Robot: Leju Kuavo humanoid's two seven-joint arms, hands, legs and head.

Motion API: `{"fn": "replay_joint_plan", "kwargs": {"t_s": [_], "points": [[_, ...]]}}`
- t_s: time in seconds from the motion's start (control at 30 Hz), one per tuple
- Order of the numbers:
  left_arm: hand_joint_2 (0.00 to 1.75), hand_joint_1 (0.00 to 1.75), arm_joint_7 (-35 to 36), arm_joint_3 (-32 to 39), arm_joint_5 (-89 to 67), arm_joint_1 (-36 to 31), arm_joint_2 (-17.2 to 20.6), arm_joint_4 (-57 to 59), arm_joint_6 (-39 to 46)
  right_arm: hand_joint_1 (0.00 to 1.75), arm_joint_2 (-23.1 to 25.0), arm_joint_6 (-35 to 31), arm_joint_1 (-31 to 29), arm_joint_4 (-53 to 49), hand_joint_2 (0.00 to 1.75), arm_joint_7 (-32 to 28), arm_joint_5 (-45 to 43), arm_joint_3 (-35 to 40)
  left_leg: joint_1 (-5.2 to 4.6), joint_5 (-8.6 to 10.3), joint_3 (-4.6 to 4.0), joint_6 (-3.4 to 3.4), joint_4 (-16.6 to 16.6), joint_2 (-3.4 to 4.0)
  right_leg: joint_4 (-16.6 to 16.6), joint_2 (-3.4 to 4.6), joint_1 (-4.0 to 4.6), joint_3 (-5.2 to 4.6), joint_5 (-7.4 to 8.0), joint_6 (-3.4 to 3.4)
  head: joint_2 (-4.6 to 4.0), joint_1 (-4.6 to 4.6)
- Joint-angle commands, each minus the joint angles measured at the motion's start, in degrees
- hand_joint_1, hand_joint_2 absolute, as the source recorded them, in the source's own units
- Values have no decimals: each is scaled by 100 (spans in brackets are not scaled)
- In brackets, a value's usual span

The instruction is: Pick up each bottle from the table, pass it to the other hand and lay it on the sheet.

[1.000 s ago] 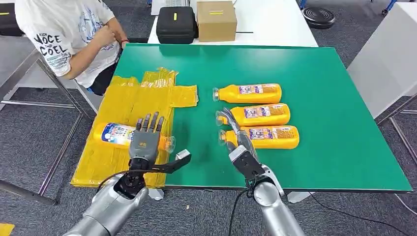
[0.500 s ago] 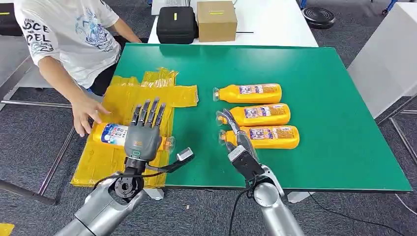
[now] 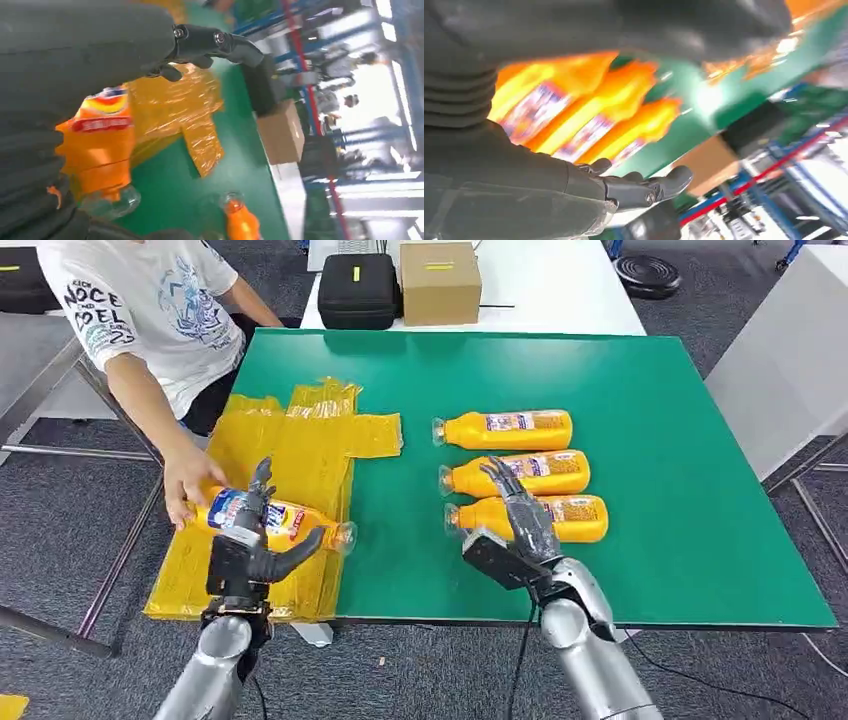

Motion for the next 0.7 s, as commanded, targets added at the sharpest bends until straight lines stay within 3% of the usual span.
{"fn": "replay_joint_plan", "kwargs": {"t_s": [0.03,0.2,0.5,0.7], "points": [[175,0,-17,855,998,-239,-213,910,-69,0,-938,323,-1483,1928,175,68,193,-220,6,-10,32,-7,2,11,-7,7,7,35,-4,-6,0,2],[175,0,-132,717,833,-318,-166,1110,409,0,-1189,444,-1871,2592,175,77,229,137,-1,-2,17,-1,0,-10,-4,-8,0,21,-2,1,0,0],[175,0,-248,473,883,-583,-117,1562,536,0,-1396,870,-2099,3330,175,-32,261,765,8,-12,31,-7,6,-1,-4,-3,10,37,-8,-4,0,0],[175,0,-324,344,750,-547,-46,1430,755,0,-1570,1160,-2042,3046,175,-249,144,999,8,-14,29,-9,7,-3,0,-6,9,35,-12,-6,0,0]]}}
